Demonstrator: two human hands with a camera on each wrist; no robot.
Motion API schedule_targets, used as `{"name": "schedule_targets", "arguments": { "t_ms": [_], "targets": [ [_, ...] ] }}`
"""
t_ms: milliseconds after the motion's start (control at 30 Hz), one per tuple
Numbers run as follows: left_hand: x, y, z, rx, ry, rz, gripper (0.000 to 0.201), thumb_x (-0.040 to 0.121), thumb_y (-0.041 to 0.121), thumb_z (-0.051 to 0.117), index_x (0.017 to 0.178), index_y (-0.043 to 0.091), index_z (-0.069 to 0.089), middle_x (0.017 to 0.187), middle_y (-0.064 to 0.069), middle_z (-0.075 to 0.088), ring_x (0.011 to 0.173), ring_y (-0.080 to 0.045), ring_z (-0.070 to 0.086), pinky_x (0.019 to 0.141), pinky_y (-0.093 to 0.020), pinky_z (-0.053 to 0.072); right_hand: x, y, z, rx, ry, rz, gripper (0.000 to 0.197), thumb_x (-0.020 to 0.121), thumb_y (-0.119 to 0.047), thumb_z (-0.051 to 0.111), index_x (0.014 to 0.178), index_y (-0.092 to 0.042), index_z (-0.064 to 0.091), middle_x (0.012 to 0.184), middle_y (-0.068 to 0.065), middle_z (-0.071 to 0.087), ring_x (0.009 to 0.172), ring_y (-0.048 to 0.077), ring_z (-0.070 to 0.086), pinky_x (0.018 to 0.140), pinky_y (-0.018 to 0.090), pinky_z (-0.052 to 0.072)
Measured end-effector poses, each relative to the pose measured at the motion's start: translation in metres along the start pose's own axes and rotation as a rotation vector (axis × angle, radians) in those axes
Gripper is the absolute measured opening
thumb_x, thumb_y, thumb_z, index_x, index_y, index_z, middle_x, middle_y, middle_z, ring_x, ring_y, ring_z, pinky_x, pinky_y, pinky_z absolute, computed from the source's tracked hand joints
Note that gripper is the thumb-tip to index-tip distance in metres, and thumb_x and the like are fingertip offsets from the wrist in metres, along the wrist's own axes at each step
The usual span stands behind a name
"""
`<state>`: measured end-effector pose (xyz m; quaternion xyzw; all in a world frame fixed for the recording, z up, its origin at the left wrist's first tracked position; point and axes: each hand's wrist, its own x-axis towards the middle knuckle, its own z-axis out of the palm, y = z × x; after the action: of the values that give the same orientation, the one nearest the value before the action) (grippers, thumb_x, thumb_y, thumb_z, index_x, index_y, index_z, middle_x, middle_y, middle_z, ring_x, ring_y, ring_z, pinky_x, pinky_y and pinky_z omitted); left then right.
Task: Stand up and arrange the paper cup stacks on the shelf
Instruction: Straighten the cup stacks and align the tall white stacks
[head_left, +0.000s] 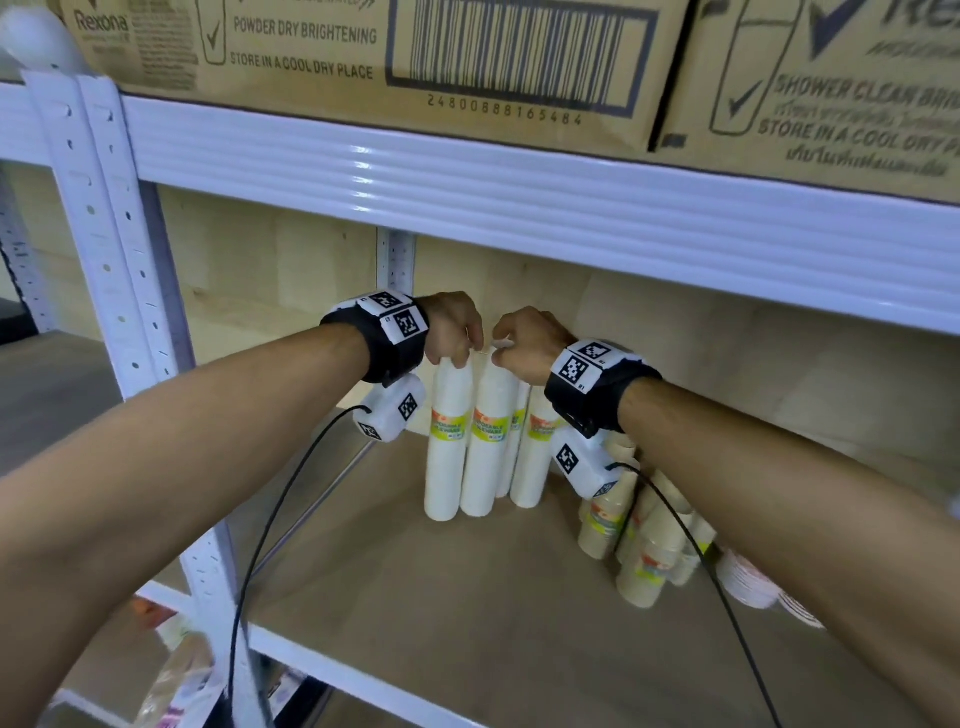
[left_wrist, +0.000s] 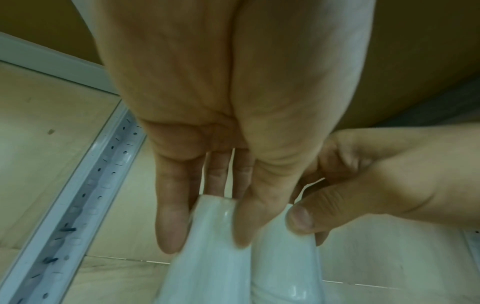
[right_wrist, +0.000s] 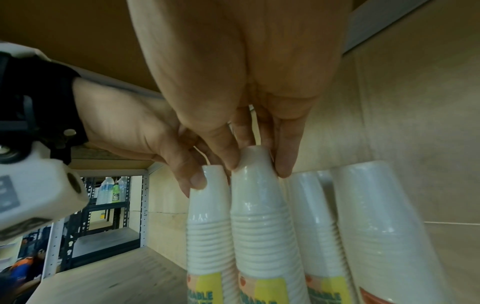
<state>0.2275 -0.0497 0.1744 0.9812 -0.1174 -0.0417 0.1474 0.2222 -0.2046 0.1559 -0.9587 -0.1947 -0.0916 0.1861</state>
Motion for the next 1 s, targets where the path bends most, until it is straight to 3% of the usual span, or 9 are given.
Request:
{"name": "schedule_targets", "arguments": {
  "t_ms": [167,467,600,733,900,1000],
  "targets": [
    [0.003,0.017,0.007,-0.024,-0.015,0.038,0.038,0.084,0.004,0.07,0.12,0.015,0.067,0.12,-0.008,0.061,0.103,-0.03,0.065,0.071,-0.03,0.057,-0.016,0.011,-0.011,-0.006,0.009,0.034,0.033,0.086,-0.017,0.065,0.119,-0.012,0.066,0.124,0.007,0.063,0.112,0.024,0.06,0.083,0.025,0.047],
    [0.015,0.035,0.019,-0.017,-0.018,0.088,0.035,0.083,0.002,0.071,0.116,0.015,0.069,0.113,-0.004,0.059,0.09,-0.024,0.062,0.058,-0.024,0.052,-0.032,0.032,-0.014,-0.001,0.007,0.112,0.032,0.086,-0.019,0.064,0.117,-0.014,0.066,0.122,0.008,0.063,0.11,0.025,0.061,0.078,0.024,0.044],
    [0.021,0.038,0.023,-0.026,-0.018,0.099,0.035,0.082,0.003,0.071,0.115,0.015,0.069,0.115,-0.005,0.062,0.089,-0.024,0.064,0.058,-0.025,0.052,-0.033,0.038,-0.015,0.006,0.01,0.118,0.027,0.086,-0.017,0.063,0.112,-0.01,0.069,0.116,0.009,0.066,0.104,0.026,0.062,0.079,0.028,0.05],
    [0.026,0.041,0.025,-0.017,-0.01,0.11,0.035,0.083,0.004,0.071,0.117,0.015,0.068,0.108,-0.003,0.059,0.067,-0.013,0.058,0.05,-0.019,0.046,-0.032,0.042,-0.014,-0.004,0.014,0.124,0.026,0.086,-0.014,0.062,0.111,-0.007,0.069,0.113,0.011,0.066,0.104,0.027,0.062,0.086,0.035,0.054],
    [0.031,0.042,0.031,-0.02,0.003,0.128,0.037,0.085,0.002,0.069,0.121,0.012,0.067,0.109,-0.002,0.054,0.08,-0.018,0.057,0.053,-0.02,0.046,-0.029,0.047,-0.006,0.016,0.006,0.12,0.026,0.086,-0.013,0.062,0.11,-0.007,0.068,0.11,0.01,0.066,0.1,0.027,0.063,0.08,0.032,0.051],
    [0.033,0.042,0.032,-0.006,0.017,0.135,0.038,0.085,0.003,0.069,0.122,0.012,0.067,0.108,-0.001,0.053,0.069,-0.011,0.053,0.053,-0.019,0.044,-0.027,0.049,-0.004,0.02,0.0,0.116,0.024,0.085,-0.012,0.062,0.107,-0.007,0.069,0.107,0.01,0.067,0.098,0.026,0.063,0.079,0.033,0.051]
  ]
}}
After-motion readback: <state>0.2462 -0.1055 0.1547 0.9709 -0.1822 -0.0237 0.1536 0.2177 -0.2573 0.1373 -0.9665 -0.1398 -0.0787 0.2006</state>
